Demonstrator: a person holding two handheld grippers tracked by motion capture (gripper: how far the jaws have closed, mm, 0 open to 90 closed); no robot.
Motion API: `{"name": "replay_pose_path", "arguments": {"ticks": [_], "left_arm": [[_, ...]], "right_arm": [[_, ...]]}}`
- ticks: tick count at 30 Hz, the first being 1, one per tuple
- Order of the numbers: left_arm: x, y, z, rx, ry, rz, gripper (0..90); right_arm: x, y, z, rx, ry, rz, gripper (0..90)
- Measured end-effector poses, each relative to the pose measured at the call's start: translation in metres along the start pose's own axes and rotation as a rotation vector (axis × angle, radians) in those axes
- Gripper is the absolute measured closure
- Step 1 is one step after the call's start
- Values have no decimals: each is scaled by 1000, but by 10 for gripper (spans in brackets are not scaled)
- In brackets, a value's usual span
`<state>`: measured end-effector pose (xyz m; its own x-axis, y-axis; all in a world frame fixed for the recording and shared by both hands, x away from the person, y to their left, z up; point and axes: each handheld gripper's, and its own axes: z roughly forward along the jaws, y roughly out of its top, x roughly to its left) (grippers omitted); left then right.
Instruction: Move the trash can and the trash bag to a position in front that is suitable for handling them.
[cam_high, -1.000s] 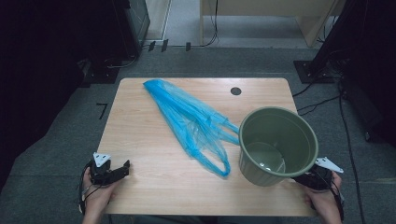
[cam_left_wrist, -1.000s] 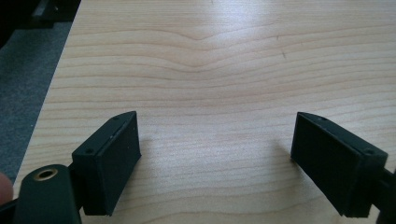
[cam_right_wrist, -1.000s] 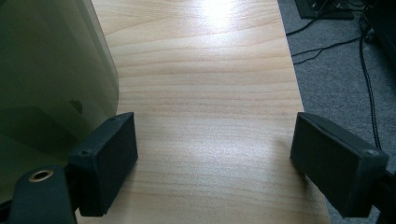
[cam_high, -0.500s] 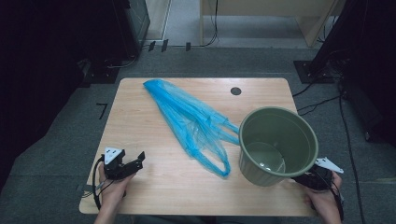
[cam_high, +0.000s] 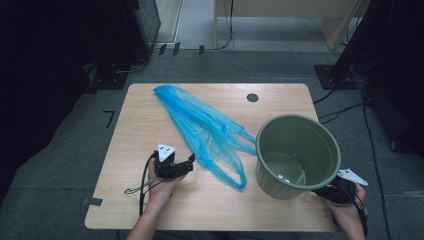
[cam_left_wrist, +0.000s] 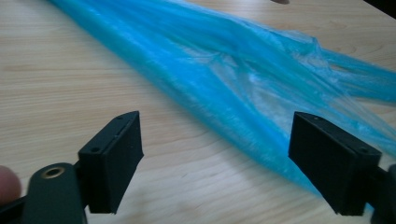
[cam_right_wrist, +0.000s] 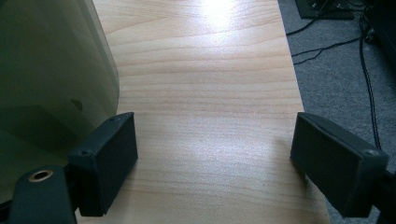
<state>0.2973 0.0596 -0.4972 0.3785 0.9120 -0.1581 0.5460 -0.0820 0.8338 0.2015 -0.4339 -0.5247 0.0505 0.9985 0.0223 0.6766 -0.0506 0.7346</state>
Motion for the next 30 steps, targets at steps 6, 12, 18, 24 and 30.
{"name": "replay_pose_path", "arguments": {"ticks": [6, 12, 18, 24, 30], "left_arm": [[-20, 2, 31, 53, 83, -9, 346], [-19, -1, 38, 126, 100, 21, 675], [6, -8, 19, 145, 89, 19, 836], [42, -14, -5, 160, 99, 2, 864], [77, -20, -26, 158, 119, 1, 819]], "right_arm": [[0, 0, 0, 0, 1, -2, 145], [0, 0, 0, -4, 4, -5, 145], [0, 0, 0, -2, 4, -6, 146], [0, 0, 0, -2, 4, 2, 163], [-2, 1, -2, -40, -63, 53, 300]]}}
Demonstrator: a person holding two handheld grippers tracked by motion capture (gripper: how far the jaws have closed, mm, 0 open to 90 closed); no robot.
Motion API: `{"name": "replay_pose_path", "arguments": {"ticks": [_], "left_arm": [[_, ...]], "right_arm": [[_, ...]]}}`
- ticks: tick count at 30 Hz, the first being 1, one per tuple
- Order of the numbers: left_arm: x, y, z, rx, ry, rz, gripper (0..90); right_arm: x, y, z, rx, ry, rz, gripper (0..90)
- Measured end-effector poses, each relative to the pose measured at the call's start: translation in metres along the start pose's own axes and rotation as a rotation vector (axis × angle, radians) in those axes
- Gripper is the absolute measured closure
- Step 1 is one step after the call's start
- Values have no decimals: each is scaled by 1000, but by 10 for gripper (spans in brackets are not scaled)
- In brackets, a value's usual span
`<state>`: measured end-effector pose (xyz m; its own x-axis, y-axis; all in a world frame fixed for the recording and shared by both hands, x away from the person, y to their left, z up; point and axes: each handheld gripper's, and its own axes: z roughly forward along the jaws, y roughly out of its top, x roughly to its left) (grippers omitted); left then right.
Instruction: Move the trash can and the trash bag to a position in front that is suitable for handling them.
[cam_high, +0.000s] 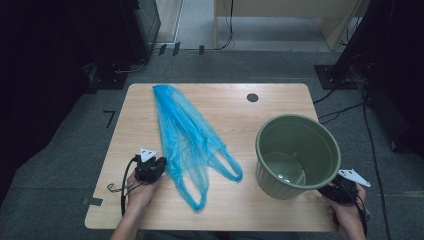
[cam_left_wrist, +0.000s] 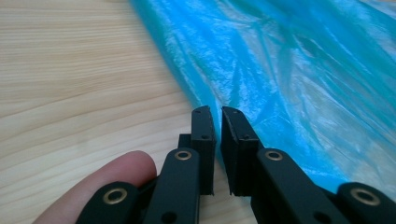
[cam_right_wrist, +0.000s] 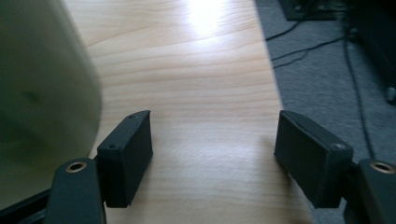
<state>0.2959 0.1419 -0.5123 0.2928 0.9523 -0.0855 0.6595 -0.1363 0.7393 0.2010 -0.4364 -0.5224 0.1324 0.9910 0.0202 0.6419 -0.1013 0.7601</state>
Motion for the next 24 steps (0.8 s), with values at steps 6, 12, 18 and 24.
{"name": "replay_pose_path", "arguments": {"ticks": [6, 12, 18, 24], "left_arm": [[44, -3, -8, -28, 86, -102, 786], [80, -10, -26, -98, 107, -214, 644], [89, -6, -32, -151, 112, -281, 490], [68, 4, -33, -198, 86, -250, 436]], "right_arm": [[3, 23, -4, -88, 38, 109, 356], [2, 34, 8, -90, 59, 98, 348], [4, 26, 15, -104, 57, 55, 352], [14, 23, 12, -120, 88, 15, 344]]}}
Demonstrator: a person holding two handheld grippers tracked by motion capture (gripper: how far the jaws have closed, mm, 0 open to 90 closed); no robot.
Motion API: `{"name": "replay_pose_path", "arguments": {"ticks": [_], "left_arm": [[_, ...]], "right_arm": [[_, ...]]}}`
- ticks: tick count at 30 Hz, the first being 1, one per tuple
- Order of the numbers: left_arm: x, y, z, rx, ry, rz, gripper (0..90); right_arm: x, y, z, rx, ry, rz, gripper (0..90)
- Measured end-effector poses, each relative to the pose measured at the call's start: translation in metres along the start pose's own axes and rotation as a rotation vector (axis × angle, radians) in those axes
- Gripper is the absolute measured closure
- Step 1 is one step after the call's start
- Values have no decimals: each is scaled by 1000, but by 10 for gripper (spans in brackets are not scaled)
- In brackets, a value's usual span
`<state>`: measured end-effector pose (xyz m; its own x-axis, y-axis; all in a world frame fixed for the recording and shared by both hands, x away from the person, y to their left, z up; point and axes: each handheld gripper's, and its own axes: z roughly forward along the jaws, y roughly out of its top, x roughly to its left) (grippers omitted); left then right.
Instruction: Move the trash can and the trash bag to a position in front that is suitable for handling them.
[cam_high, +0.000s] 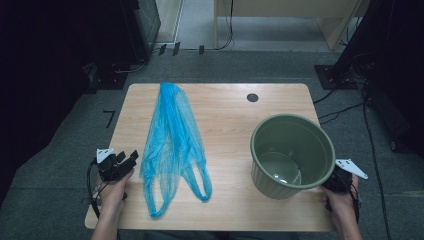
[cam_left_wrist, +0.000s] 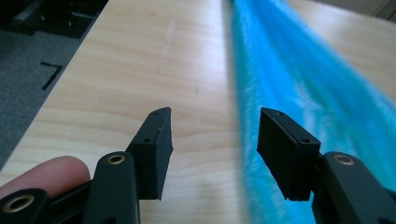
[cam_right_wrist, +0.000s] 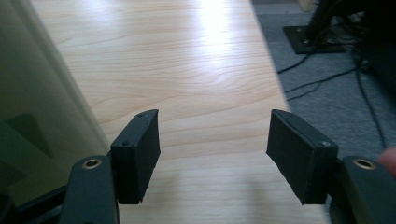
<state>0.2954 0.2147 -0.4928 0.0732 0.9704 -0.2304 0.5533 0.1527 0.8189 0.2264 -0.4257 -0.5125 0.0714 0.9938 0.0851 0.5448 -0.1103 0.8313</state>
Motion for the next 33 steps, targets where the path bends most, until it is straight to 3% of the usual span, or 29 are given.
{"name": "replay_pose_path", "arguments": {"ticks": [3, 6, 7, 11, 13, 16, 17, 19, 21, 25, 29, 30, 31, 33], "left_arm": [[-9, 2, 0, -11, -15, 10, 413], [-25, 2, 3, -18, -89, 42, 367], [-25, 2, 3, -18, -89, 42, 334], [-44, -1, 7, 11, -148, 71, 242], [-52, -2, 9, 25, -157, 87, 221], [-60, -4, 10, 47, -170, 108, 218], [-68, -6, 12, 77, -194, 145, 236], [-72, -7, 12, 81, -199, 164, 249], [-85, -10, 14, 87, -212, 189, 252], [-97, -12, 18, 87, -201, 210, 250], [-109, -16, 30, 124, -150, 240, 258], [-112, -19, 32, 129, -123, 265, 284], [-116, -24, 35, 135, -65, 319, 376], [-116, -28, 38, 151, -70, 337, 513]], "right_arm": [[8, -1, 0, -2, 17, -12, 337], [14, -2, 1, 1, 15, -9, 337], [17, -2, 1, 0, 17, -9, 337], [25, -2, 1, -2, 21, -11, 339], [29, -3, 1, -5, 27, -18, 339], [34, -3, 1, -5, 35, -23, 339], [39, -3, 2, -4, 48, -28, 339], [44, -4, 3, -3, 61, -25, 339], [49, -5, 3, 0, 70, -21, 340], [59, -6, 4, 1, 88, -34, 339], [64, -7, 4, 2, 95, -48, 339], [65, -7, 4, 2, 96, -55, 340], [66, -9, 4, 5, 100, -59, 340], [68, -10, 4, 7, 103, -67, 342]]}}
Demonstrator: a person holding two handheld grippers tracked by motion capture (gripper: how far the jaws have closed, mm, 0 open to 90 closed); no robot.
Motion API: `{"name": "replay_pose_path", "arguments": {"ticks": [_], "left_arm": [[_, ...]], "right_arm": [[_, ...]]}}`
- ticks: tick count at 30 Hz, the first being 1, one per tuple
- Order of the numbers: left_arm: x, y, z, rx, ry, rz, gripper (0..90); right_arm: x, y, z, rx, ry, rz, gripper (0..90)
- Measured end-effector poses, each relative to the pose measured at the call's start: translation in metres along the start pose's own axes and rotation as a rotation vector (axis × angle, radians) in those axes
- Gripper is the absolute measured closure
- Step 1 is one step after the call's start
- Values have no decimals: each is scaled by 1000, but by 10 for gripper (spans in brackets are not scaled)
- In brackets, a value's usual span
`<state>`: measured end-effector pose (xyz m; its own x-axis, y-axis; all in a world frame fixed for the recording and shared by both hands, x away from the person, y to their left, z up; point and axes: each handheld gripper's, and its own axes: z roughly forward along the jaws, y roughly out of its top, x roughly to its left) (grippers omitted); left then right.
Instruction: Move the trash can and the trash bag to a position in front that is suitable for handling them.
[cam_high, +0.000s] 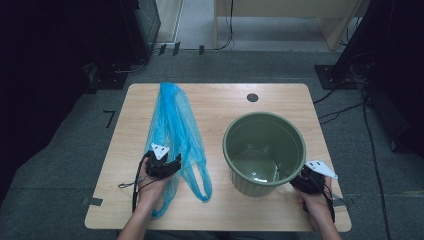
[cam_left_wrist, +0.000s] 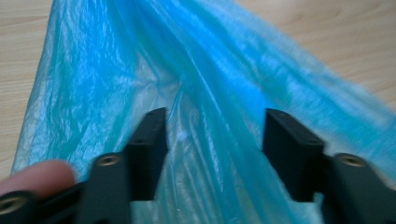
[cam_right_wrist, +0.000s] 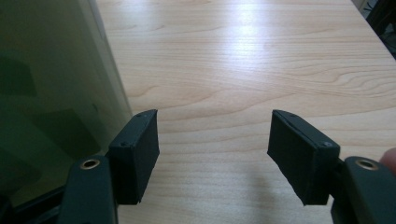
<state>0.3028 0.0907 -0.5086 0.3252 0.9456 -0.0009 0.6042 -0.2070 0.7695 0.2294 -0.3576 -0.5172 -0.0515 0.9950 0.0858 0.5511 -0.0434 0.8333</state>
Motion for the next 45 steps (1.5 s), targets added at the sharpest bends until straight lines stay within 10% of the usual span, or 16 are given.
{"name": "replay_pose_path", "arguments": {"ticks": [5, 12, 17, 19, 23, 27, 31, 37, 45], "left_arm": [[6, -5, -1, 55, -87, 34, 767], [26, -20, -20, 73, -216, 79, 872], [47, -27, -38, 96, -341, 86, 802], [57, -20, -47, 15, -447, 19, 575], [61, -7, -54, -119, -322, -97, 288], [60, 1, -45, -124, -126, -162, 159], [58, 3, -28, -37, -70, -203, 0], [45, 4, -10, 36, -3, -189, 0], [30, -2, 1, 119, -23, -134, 0]], "right_arm": [[3, -1, 0, 0, 12, -19, 346], [4, -3, 1, 3, 15, -32, 347], [4, -2, 1, 2, 16, -32, 348], [5, -2, 2, 2, 20, -26, 346], [9, -1, 3, -1, 32, -24, 342], [11, 0, 5, 4, 30, -11, 341], [15, 1, 8, 8, 22, 12, 345], [27, 1, 10, 8, 49, -7, 352], [43, 0, 11, 2, 74, -61, 358]]}}
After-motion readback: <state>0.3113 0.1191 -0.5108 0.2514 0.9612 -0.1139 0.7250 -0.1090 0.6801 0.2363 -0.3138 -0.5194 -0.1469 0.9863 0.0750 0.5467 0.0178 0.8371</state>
